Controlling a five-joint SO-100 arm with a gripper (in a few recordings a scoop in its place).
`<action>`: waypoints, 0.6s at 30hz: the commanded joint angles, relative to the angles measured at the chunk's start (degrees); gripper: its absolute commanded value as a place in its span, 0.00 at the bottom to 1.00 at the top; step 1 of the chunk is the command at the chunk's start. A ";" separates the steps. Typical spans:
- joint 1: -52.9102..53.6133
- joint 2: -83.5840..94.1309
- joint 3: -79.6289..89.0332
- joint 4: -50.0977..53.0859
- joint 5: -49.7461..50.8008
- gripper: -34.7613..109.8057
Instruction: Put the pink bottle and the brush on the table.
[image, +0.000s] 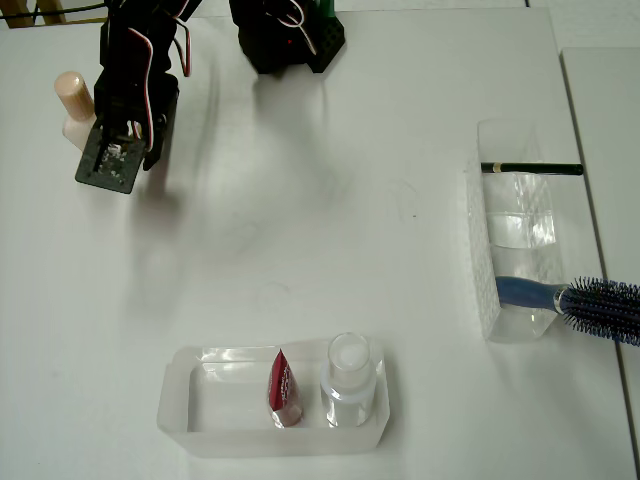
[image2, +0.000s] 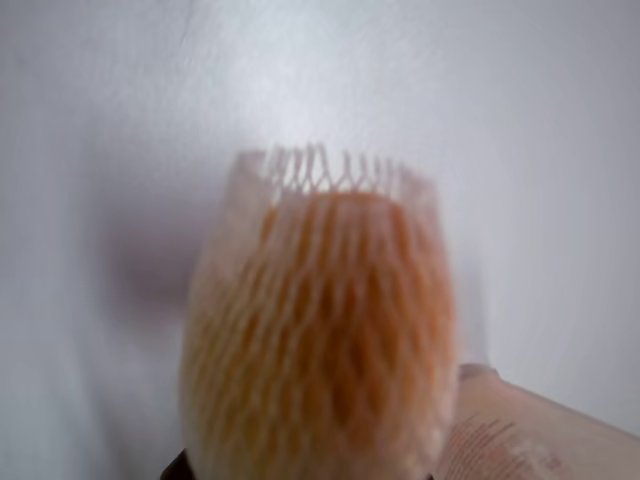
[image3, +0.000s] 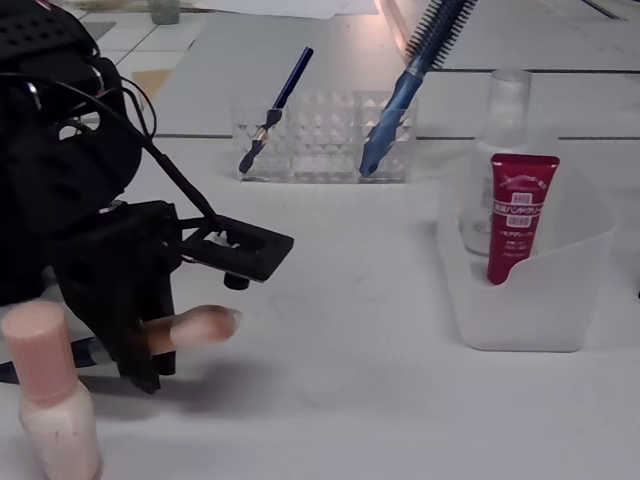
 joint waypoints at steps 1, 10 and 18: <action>0.35 -0.18 -2.90 -0.35 0.79 0.24; -0.88 -4.22 -6.50 -0.44 5.27 0.24; -2.99 -6.59 -10.02 1.32 9.58 0.24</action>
